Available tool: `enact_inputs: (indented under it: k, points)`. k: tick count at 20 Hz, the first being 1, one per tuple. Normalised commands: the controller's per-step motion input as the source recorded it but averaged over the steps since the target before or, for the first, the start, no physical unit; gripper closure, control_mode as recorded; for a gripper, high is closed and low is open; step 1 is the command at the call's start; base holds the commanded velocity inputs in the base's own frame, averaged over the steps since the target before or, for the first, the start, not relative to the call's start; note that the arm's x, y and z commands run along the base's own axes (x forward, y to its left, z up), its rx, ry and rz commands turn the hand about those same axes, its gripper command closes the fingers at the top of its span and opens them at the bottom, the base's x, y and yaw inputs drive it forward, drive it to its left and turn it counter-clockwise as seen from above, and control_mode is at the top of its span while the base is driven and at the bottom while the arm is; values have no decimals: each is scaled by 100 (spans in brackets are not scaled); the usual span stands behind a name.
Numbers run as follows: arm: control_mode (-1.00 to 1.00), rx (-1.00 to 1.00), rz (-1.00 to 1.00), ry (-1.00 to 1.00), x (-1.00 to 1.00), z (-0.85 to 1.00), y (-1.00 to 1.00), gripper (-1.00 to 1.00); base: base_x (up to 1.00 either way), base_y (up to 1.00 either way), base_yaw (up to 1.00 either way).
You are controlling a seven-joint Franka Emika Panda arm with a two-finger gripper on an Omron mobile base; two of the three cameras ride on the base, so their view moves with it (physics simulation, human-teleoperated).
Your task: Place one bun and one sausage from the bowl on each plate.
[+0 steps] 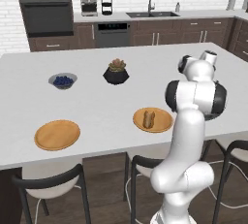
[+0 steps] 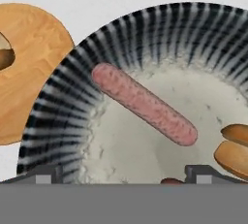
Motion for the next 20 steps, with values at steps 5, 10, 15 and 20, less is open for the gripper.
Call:
enact_inputs:
  k: [5, 10, 15, 20]
  points:
    - [-100, -1, 6, 8, 35, -27, 1, -100, 0, 0, 0]
    - [-100, 0, 3, 0, 31, -34, 0, -100, 0, 0, 0]
    - [-100, 0, 5, -2, 18, -57, 0, -100, 0, 0, 0]
    - [-100, 0, 4, 1, 8, -22, 3, -100, 0, 0, 0]
